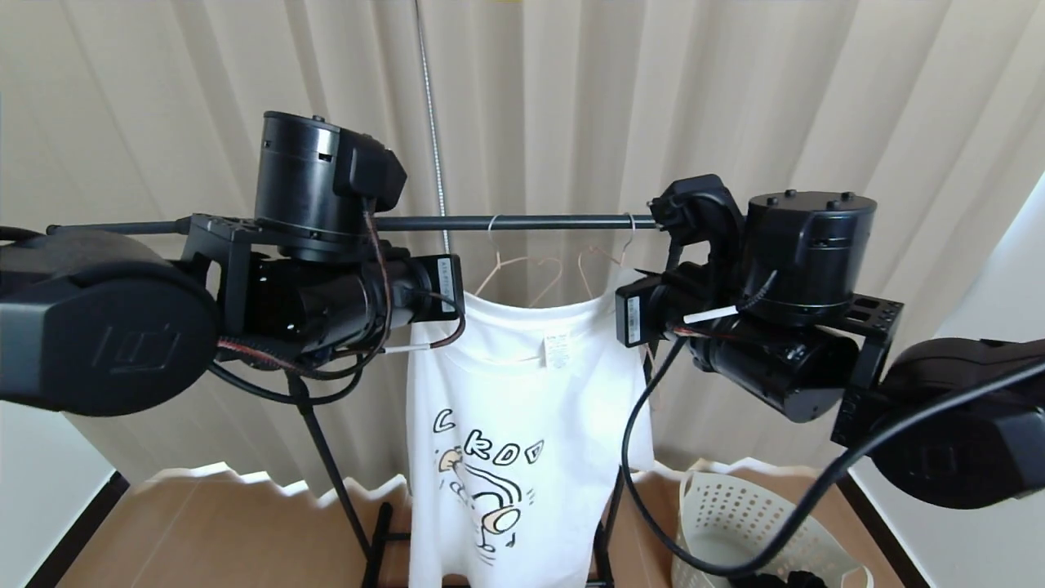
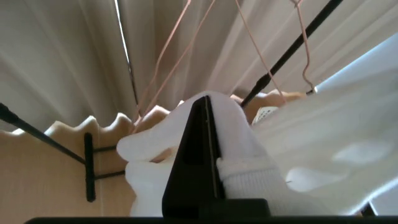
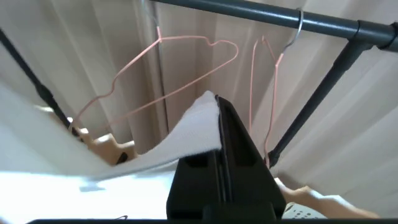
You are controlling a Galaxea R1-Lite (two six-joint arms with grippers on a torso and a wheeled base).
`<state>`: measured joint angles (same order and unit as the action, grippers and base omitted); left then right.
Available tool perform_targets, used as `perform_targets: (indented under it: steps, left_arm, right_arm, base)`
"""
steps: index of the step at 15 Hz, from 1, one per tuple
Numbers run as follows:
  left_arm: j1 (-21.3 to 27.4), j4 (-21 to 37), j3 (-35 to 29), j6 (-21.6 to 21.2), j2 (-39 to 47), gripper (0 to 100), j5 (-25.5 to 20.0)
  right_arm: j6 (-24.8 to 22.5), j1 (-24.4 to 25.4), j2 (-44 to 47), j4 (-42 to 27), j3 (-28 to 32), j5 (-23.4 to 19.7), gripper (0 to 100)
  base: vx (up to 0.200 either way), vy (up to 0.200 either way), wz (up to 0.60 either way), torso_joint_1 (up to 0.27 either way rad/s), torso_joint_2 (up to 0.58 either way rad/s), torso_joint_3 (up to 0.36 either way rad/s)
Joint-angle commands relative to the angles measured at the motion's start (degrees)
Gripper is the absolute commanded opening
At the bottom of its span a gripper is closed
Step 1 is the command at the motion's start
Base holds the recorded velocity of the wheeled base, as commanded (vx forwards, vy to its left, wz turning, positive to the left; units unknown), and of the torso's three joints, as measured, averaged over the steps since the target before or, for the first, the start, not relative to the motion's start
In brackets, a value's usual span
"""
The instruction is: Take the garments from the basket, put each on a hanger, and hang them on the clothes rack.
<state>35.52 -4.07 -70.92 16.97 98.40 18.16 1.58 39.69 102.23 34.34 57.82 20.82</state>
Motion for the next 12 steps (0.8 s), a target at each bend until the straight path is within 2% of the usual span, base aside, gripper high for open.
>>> perform_targets:
  steps: [1, 4, 5, 7, 8, 11, 12]
  left_arm:
    - [-0.2, 0.0, -4.0, 0.1, 3.6, 0, 1.3]
    - [-0.2, 0.5, -7.6, 0.1, 4.3, 0, 1.6]
    - [-0.1, 0.6, -9.2, 0.0, 4.5, 0, 1.6]
    - [-0.1, 0.6, -11.2, 0.0, 5.0, 0, 1.6]
    - [0.0, 0.7, -12.6, -0.1, 5.0, 0, 1.6]
    - [0.2, 2.1, -14.9, -0.3, 5.0, 0, 1.6]
    - [0.2, 3.0, -16.1, -0.4, 5.0, 0, 1.7]
  right_arm:
    - [-0.4, -0.2, -4.3, -1.0, -2.8, -1.3, 0]
    - [-0.4, -0.7, -5.1, -4.3, -3.0, -1.7, 0]
    - [-1.0, -1.3, -5.6, -6.9, -3.6, -1.8, 0]
    - [-3.6, -1.8, -5.6, -6.9, -5.8, -2.3, 0]
    - [-5.0, -1.8, -6.4, -7.5, -6.8, -3.8, 100]
    - [-10.6, -1.8, -8.0, -7.0, -11.8, -7.4, 100]
    - [-12.7, -1.7, -8.5, -7.0, -14.6, -10.1, 100]
  base:
    - [0.0, 0.0, 0.0, 0.0, 0.0, 0.0]
    - [0.0, 0.0, 0.0, 0.0, 0.0, 0.0]
    - [0.0, 0.0, 0.0, 0.0, 0.0, 0.0]
    - [0.0, 0.0, 0.0, 0.0, 0.0, 0.0]
    - [0.0, 0.0, 0.0, 0.0, 0.0, 0.0]
    - [0.0, 0.0, 0.0, 0.0, 0.0, 0.0]
    - [0.0, 0.0, 0.0, 0.0, 0.0, 0.0]
